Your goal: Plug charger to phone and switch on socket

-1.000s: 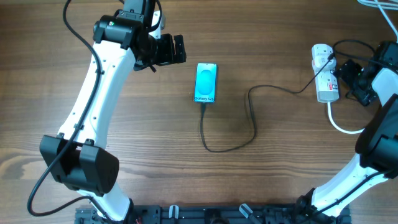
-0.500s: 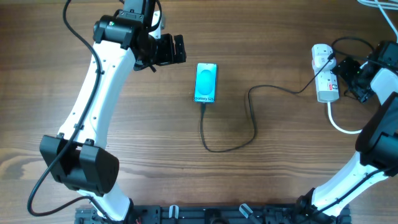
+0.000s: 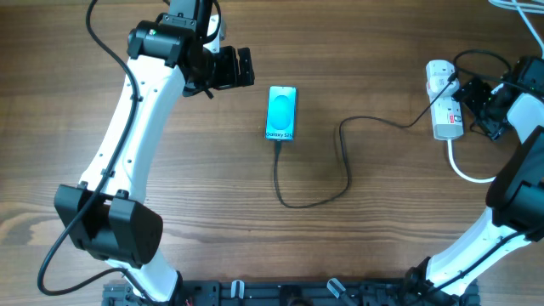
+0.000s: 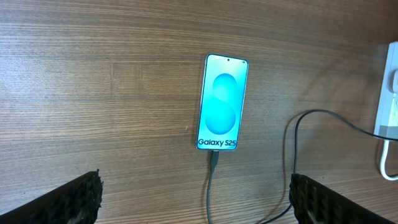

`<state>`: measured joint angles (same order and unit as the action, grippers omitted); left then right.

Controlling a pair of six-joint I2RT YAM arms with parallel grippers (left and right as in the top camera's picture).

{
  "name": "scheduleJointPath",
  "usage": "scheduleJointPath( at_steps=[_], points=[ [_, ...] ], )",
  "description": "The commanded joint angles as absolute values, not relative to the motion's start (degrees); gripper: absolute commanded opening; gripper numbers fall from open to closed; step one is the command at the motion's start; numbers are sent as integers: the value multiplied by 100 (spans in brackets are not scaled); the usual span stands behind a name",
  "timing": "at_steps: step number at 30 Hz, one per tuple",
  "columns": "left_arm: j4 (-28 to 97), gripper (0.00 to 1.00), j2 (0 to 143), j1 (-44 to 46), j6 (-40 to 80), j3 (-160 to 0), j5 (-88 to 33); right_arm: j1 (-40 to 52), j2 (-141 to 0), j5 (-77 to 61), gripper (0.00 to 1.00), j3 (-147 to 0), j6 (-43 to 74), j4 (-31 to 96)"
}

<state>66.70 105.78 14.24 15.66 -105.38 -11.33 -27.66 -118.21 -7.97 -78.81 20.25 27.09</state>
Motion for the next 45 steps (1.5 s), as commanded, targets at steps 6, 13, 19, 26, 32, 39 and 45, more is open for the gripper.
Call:
scheduleJointPath(
  at_steps=[6, 13, 19, 26, 32, 39, 45],
  points=[
    [6667, 100, 10608, 1424, 1590, -10497, -1081, -2740, -11981, -860, 100, -7911, 1951, 2963],
    [6667, 100, 10608, 1424, 1590, -10497, -1081, -2674, -11981, -862, 100, -7909, 1942, 2993],
    [6670, 100, 10608, 1424, 1590, -10497, -1081, -2482, -11981, -786, 100, -7907, 1802, 3037],
    [6667, 100, 10608, 1424, 1590, -10497, -1081, -2504, -11734, -792, 100, -7909, 2012, 3393],
    [6667, 100, 10608, 1424, 1590, -10497, -1081, -2508, -10370, -357, 99, -7907, 2244, 4335],
    [6667, 100, 10608, 1424, 1590, -10497, -1081, -2246, -8252, -392, 100, -7872, 2040, 5719],
    [6667, 100, 10608, 1424, 1590, -10497, -1079, -1310, -6403, -517, 100, -7277, 1813, 6073]
  ],
)
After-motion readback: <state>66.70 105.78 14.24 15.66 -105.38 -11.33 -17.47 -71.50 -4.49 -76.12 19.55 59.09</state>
